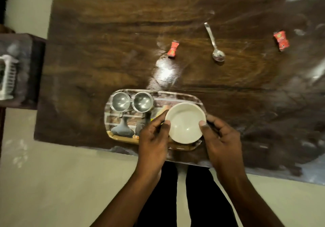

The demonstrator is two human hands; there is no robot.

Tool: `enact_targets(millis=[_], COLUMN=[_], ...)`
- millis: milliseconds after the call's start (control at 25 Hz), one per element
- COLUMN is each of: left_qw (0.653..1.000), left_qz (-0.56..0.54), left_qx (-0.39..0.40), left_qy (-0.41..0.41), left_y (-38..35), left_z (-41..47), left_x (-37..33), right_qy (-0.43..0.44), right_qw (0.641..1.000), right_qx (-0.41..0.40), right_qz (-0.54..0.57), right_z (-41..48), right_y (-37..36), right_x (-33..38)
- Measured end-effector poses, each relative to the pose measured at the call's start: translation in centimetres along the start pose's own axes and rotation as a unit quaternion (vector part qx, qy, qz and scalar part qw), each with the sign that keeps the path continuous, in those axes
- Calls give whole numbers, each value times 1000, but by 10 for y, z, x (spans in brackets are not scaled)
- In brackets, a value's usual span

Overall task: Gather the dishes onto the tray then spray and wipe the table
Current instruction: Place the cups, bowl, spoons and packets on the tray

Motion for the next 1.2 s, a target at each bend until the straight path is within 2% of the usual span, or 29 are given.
enact_targets(millis=[200,360,680,1200], left_qw=[994,988,993,991], left_qz=[22,29,32,50], left_qx=[-111,-149,-107,-115], left_qy=[5,16,35,35], left_y=[121,167,171,178], left_z=[-9,7,40,50], left_x=[23,42,52,59], right_qy=[-31,-43,-51,-54], right_qw=[996,994,996,997], right_qx=[79,93,56,49], right_qz=[-19,-36,-40,-29], right_z=[-40,-47,-29,-30], right_y=[-100,-149,-166,-171], right_x=[-32,-48,-74,-84])
Point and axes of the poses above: each hand's wrist, its own z-axis towards the middle knuckle, its own y-axis out of the back of the hand, x = y × z, the point moved 8 cm from there along z, towards the middle knuckle, and after that the axes turned 3 degrees about -y, right-handed, at the moved point
